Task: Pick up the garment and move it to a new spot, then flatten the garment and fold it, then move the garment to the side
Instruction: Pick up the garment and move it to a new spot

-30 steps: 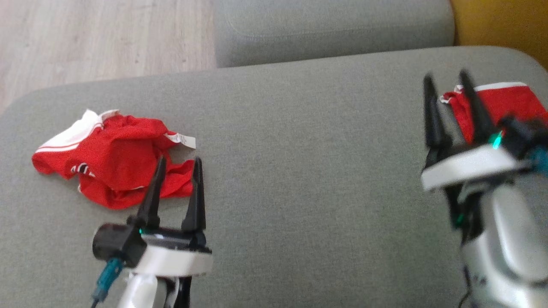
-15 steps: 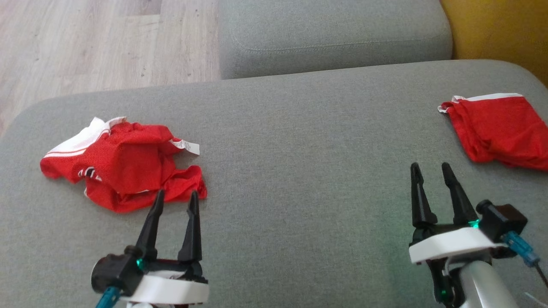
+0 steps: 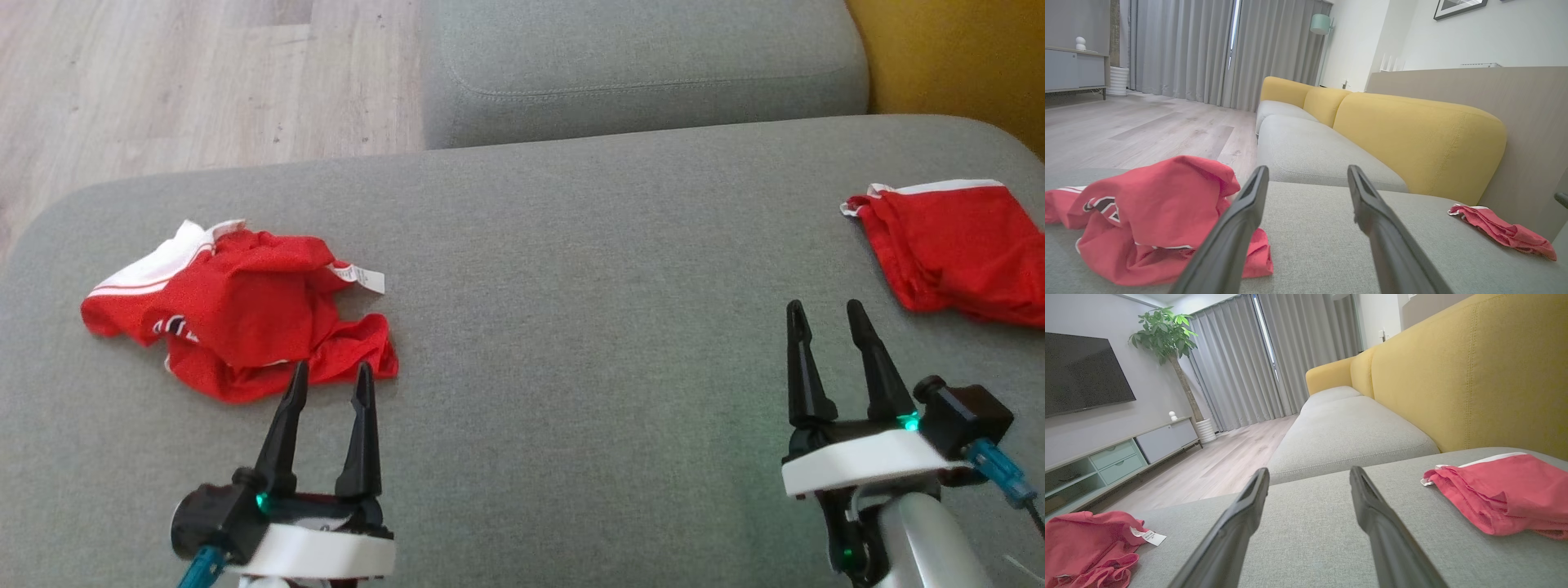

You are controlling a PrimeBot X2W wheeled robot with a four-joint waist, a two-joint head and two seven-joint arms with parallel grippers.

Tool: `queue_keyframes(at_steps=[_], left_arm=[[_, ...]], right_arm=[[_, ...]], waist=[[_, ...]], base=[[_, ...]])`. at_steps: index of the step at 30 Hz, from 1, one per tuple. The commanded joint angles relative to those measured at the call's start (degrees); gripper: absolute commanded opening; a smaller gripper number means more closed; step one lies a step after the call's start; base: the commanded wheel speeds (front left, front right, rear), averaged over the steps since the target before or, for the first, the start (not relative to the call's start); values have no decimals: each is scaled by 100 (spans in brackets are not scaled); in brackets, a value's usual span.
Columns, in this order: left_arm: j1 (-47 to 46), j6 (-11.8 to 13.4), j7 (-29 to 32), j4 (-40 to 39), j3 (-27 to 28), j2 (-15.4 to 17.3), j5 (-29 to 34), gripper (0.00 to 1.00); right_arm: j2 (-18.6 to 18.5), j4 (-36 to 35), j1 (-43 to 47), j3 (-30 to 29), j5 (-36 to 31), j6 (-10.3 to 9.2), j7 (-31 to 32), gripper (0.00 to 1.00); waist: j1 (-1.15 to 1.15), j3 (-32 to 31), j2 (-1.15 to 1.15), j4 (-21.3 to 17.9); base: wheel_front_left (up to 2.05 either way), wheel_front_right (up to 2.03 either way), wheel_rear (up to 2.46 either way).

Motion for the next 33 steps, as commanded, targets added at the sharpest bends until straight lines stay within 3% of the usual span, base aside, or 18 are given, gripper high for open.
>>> queue_keyframes(at_steps=[1, 7, 14, 22, 33], left_arm=[[-271, 17, -29, -172, 161, -2, -13, 100], [-273, 68, -29, -102, 178, -2, 41, 100], [-218, 131, -29, -74, 285, -2, 109, 100], [-137, 99, -29, -23, 452, -2, 242, 100], [-33, 46, -29, -21, 651, -2, 337, 100]], right_arm=[[1, -211, -103, 131, 49, -4, -77, 100], [1, -200, -54, 331, 59, -4, -77, 100], [1, -115, 79, 616, 148, -4, -77, 100], [1, -31, 170, 954, 368, -4, -77, 100], [2, 41, 230, 1348, 602, -4, -77, 100]], waist=[[0, -10, 0, 17], [0, -59, 0, 246], [0, -136, 0, 781], [0, -226, 0, 1450], [0, -312, 0, 1991]], base=[[0, 0, 0], [0, 0, 0], [0, 0, 0], [0, 0, 0], [0, 0, 0]])
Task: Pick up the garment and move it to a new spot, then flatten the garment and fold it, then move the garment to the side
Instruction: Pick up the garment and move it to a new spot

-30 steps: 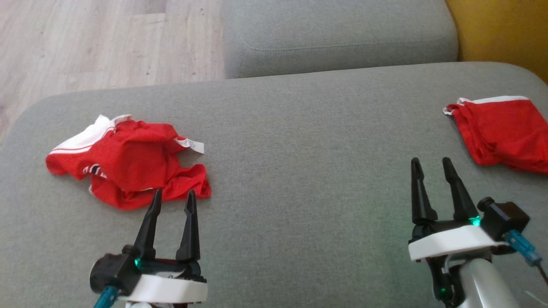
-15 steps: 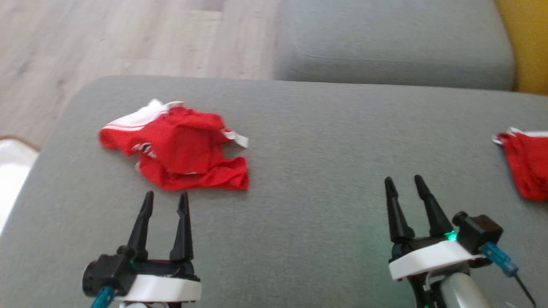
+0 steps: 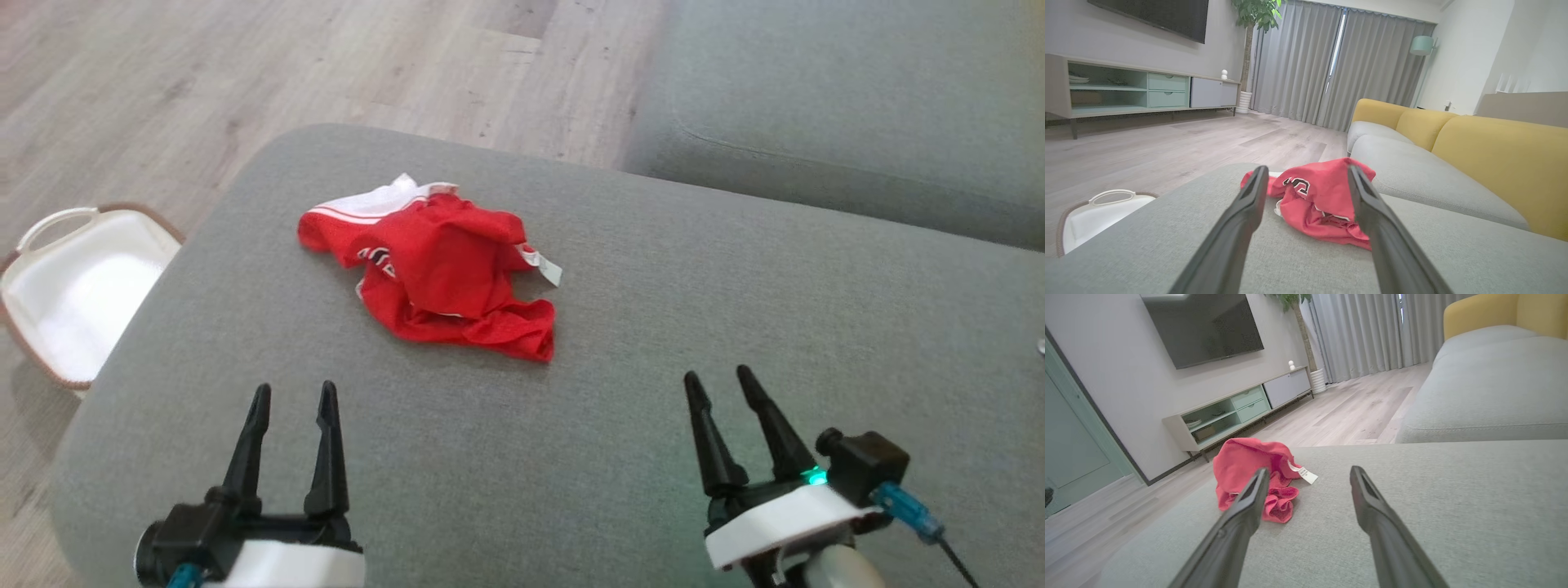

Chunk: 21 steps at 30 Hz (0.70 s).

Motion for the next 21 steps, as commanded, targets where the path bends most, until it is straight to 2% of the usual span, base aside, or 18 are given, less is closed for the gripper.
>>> queue_keyframes(at_steps=[1, 6, 13, 17, 21], left_arm=[[-180, -26, -29, -203, 243, -3, 35, 100], [-181, -41, -29, -269, 367, -3, 61, 100], [-597, -95, -29, -341, 566, 22, 121, 100], [-1183, -157, -23, -166, 416, 277, 321, 100], [-2085, -210, 454, 224, 50, 671, 411, 100]], right_arm=[[-8, -149, -137, 162, 22, -4, -62, 100], [-8, -162, -148, 247, 55, -4, -62, 100], [-8, -218, -321, 111, -81, -4, -62, 100], [-8, -298, -466, -21, -224, -4, -62, 100], [-8, -424, -644, -182, -388, -4, -62, 100]], waist=[[0, -17, 0, 52], [0, 33, 0, 80], [0, 418, 0, -137], [0, 751, 0, -271], [0, 1113, 0, -395]], base=[[0, 0, 0], [0, 0, 0], [0, 0, 0], [0, 0, 0], [0, 0, 0]])
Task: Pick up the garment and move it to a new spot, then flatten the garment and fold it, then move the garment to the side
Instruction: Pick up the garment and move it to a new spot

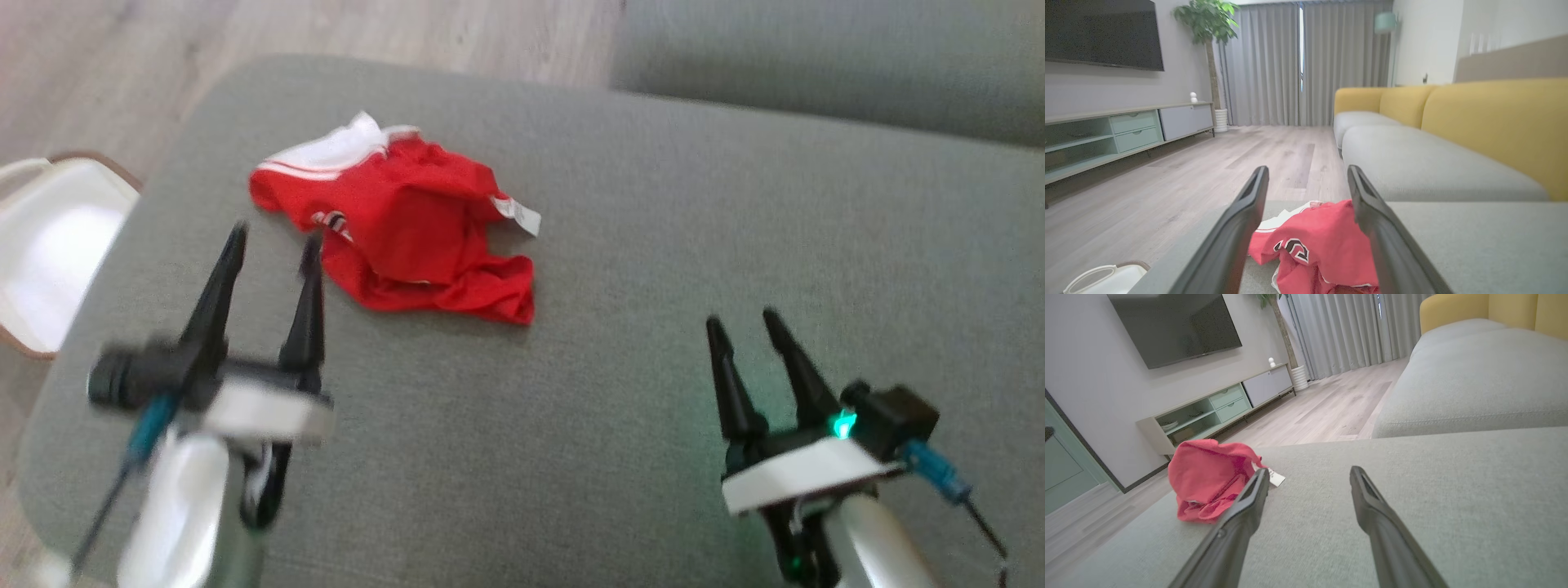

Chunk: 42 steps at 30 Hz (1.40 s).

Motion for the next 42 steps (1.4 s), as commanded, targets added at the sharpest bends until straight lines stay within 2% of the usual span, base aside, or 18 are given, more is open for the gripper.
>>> queue_keyframes(at_steps=[1, 4, 7, 11, 15, 19, 20, 21, 26, 32, 37, 42], left_arm=[[-724, -23, 331, 24, -78, 321, 33, 100], [-1427, -35, 1050, 414, -705, 711, -171, 100], [-2011, -37, 1776, 713, -1449, 1112, -775, 100], [-2605, -38, 2460, 1075, -2146, 1582, -1454, 100], [-2936, -38, 2609, 1439, -2326, 1804, -1673, 100], [-3306, -24, 2362, 2212, -2293, 1890, -1584, 100], [-3346, -25, 2328, 2333, -2299, 1875, -1603, 81], [-3394, -27, 2247, 2418, -2311, 1868, -1605, 0], [-3646, -32, 1279, 2465, -2321, 1861, -1483, 0], [-3819, 5, 267, 1986, -2272, 1830, -1346, 0], [-3761, 182, 128, 1186, -2249, 1805, -1319, 0], [-3585, 425, 445, 90, -2264, 1870, -1310, 0]], right_arm=[[-8, -281, -350, 41, -107, -5, -62, 100], [-8, -395, -491, -75, -231, -5, -62, 100], [-8, -577, -619, -191, -314, -5, -62, 100], [-8, -753, -726, -235, -361, -5, -62, 100], [-8, -835, -786, -221, -392, -5, -62, 100], [-8, -901, -857, -197, -393, -5, -62, 100], [-8, -904, -862, -195, -391, -5, -62, 100], [-8, -907, -866, -195, -388, -5, -62, 100], [-8, -876, -848, -192, -342, -5, -62, 100], [-8, -805, -773, -158, -243, -5, -62, 100], [-8, -760, -690, -121, -143, -5, -62, 100], [-8, -775, -624, -102, -48, -5, -62, 100]], waist=[[-1, 357, 0, -169], [-1, 606, 0, -279], [-1, 825, 0, -417], [-1, 1093, 0, -585], [-1, 1253, 0, -702], [-1, 1399, 0, -890], [-1, 1407, 0, -921], [-1, 1412, 0, -948], [-1, 1306, 0, -1054], [-1, 951, 0, -1120], [-1, 617, 0, -1194], [-1, 388, 0, -1345]], base=[[0, 0, 0], [0, 0, 0], [0, 0, 0], [0, 0, 0], [0, 0, 0], [0, 0, 0], [0, 0, 0], [0, 0, 0], [0, 0, 0], [0, 0, 0], [0, 0, 0], [0, 0, 0]])
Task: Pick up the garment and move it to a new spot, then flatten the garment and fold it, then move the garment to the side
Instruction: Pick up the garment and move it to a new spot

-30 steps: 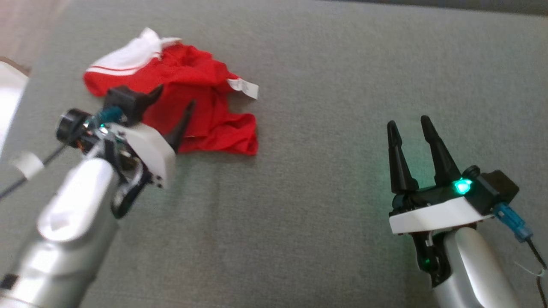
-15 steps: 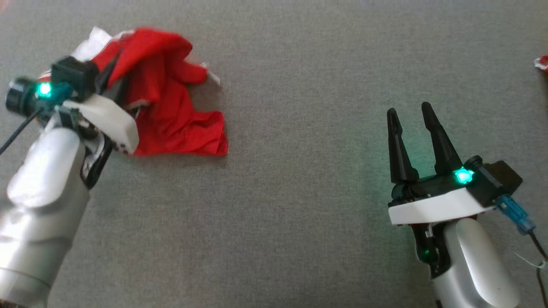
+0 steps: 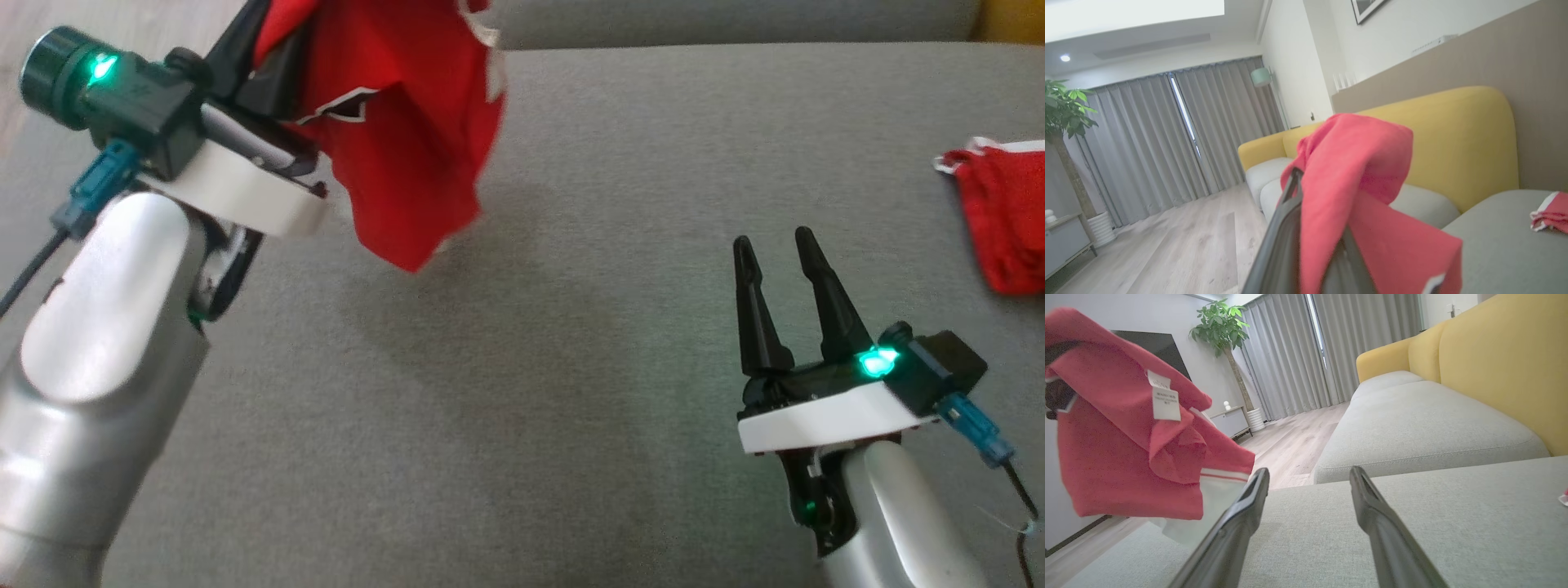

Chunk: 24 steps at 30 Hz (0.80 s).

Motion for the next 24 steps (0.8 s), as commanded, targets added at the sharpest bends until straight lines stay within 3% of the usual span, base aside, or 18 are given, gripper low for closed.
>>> queue_keyframes(at_steps=[1, 7, 11, 16, 20, 22, 24], left_arm=[[-145, 92, 97, -387, 266, 246, 7, 0], [105, 454, 827, -1511, 202, 198, -116, 0], [152, 580, 1298, -1809, 30, 196, -61, 0], [49, 503, 1609, -1589, -138, 157, -81, 0], [-306, 238, 1556, -966, -351, -18, -17, 0], [-543, 143, 1364, -584, -395, -176, 24, 100], [-790, 144, 1084, -162, -373, -285, 126, 100]], right_arm=[[-2, -191, -86, 137, 41, -5, -61, 100], [-2, -268, -94, 123, 118, -5, -61, 100], [-2, -380, -187, 166, 179, -5, -61, 100], [-2, -509, -343, 236, 290, -5, -61, 100], [-2, -597, -482, 334, 405, -5, -61, 100], [-2, -609, -527, 343, 451, -5, -61, 100], [-2, -621, -558, 319, 479, -5, -61, 100]], waist=[[1, -94, 0, -112], [1, -108, 0, -432], [1, 84, 0, -768], [1, 393, 0, -1182], [1, 693, 0, -1549], [1, 800, 0, -1667], [1, 867, 0, -1718]], base=[[0, 0, 0], [0, 0, 0], [0, 0, 0], [0, 0, 0], [0, 0, 0], [0, 0, 0], [0, 0, 0]])
